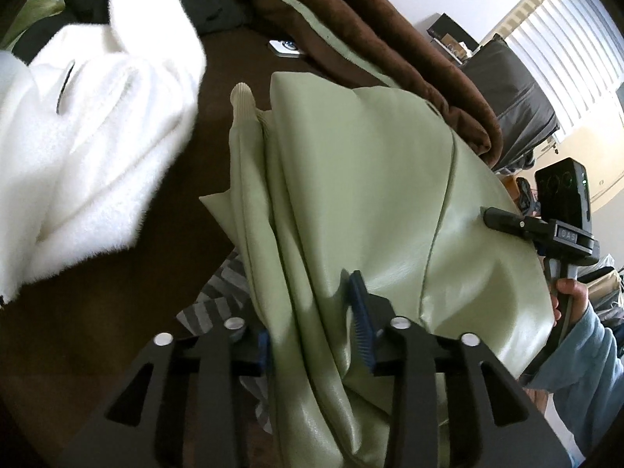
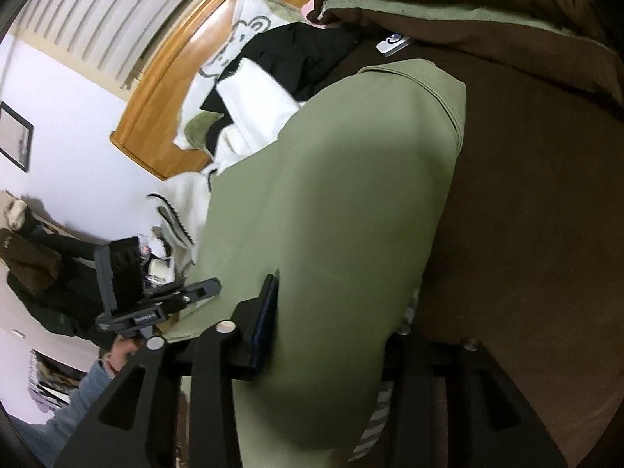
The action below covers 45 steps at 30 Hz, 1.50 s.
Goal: Fold large clothes
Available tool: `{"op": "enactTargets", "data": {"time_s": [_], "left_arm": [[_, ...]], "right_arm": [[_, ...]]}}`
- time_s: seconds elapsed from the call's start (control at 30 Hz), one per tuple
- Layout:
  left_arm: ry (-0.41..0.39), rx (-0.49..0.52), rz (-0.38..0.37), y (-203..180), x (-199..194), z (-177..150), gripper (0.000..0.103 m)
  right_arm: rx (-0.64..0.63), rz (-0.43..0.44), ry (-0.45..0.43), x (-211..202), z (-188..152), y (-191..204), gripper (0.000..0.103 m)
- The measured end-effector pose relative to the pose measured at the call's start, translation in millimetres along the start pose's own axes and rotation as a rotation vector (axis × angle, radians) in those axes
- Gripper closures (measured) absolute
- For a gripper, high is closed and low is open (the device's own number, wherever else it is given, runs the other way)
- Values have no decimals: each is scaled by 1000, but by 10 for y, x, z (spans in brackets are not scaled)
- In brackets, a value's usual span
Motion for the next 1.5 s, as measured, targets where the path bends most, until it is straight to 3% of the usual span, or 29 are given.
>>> {"op": "enactTargets", "data": {"time_s": [0.1,0.23,0.27,0.37,0.53,0.67,0.73,0.8,0.87,0.97,1.23,1.3,1.37,1.5], "left_arm": [[20,-7,41,9,-54,27,48],[-65,36,97,-38,-390,88,36],[-84,39,106,-49,-463,113,33],[-125,87,112,-194,-658,141,30],[-134,166,84,-570,-706,102,25],[-121,196,44,-839,-561,39,24],[-102,199,26,-915,-454,-1,24],[-84,196,20,-943,-356,-47,24],[-72,181,14,-953,-293,-94,24],[-55,157,29,-916,-266,-162,24],[36,106,50,-802,-119,-377,22],[44,84,47,-791,-63,-422,27],[65,68,11,-820,-20,-461,66],[50,92,33,-895,15,-486,83]], "right_arm": [[-6,-45,36,11,27,4,54],[-25,-122,69,-23,14,-23,46],[-34,-140,75,-37,14,-22,41],[-69,-227,53,-155,42,-40,6],[-74,-262,-26,-509,102,-25,6],[-147,-273,-35,-650,-21,167,8],[-160,-264,-19,-606,-130,235,24],[-150,-242,33,-465,-269,255,29],[-149,-217,46,-375,-372,302,29],[-193,-235,23,-380,-462,424,19],[-200,-224,28,-348,-487,450,17],[-197,-226,29,-331,-491,450,17],[-195,-227,28,-322,-500,457,16],[-154,-205,1,-407,-497,444,15]]}}
Point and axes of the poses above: each gripper's, at about its wrist camera, not at the fingertips, and x roughly the way its jaws point, y to its left, z to its top, the point moved 6 cm from there along x, roughly the way its jaws point, and after that the axes turned 13 degrees about -x, right-handed, at the moved point
